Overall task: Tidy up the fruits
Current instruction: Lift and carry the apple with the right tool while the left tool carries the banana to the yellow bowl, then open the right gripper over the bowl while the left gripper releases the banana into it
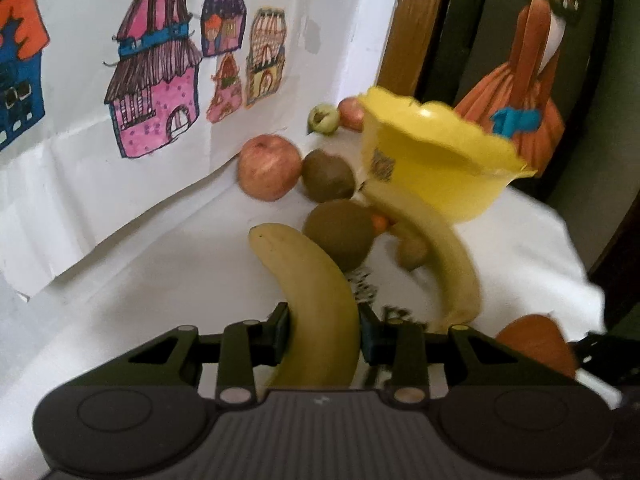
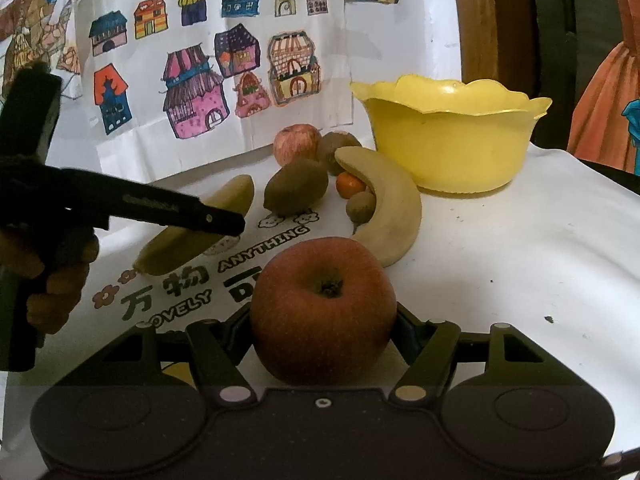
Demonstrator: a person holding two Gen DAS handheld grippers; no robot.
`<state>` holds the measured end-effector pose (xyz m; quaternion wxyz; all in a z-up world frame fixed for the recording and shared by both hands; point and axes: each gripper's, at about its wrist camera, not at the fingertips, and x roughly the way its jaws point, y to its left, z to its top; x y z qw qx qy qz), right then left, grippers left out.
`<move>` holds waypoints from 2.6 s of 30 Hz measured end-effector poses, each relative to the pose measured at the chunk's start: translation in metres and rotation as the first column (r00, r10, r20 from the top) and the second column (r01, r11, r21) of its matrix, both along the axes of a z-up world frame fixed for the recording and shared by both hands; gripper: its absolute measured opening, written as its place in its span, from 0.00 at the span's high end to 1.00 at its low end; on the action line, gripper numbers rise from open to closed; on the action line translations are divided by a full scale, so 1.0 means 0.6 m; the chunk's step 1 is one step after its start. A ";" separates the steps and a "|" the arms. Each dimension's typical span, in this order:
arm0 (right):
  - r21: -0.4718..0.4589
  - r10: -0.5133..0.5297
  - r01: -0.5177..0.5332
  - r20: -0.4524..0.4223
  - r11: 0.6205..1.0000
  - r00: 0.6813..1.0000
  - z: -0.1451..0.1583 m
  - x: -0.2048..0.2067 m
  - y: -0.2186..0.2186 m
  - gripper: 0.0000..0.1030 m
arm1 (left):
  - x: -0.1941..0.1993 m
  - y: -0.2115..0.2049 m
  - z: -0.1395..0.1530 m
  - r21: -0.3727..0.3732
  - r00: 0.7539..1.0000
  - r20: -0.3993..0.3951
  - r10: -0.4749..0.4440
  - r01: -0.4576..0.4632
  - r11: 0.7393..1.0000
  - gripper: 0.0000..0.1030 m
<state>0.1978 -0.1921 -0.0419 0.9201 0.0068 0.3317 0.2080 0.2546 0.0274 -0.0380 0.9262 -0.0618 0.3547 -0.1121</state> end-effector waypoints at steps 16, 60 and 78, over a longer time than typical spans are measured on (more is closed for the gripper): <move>0.037 -0.077 0.071 0.194 0.997 0.978 0.129 0.089 -0.077 0.31 | 0.056 -0.067 0.162 -0.004 0.979 0.203 -0.028 0.029 1.000 0.64; -0.158 -0.051 0.086 0.210 0.984 0.976 0.087 0.353 -0.072 0.22 | 0.296 -0.165 0.124 -0.065 0.968 0.239 -0.073 0.091 0.994 0.40; -0.061 -0.104 0.139 0.395 0.988 0.913 0.148 0.212 -0.085 0.01 | 0.163 -0.128 0.189 -0.058 0.922 0.386 -0.021 0.047 0.997 0.00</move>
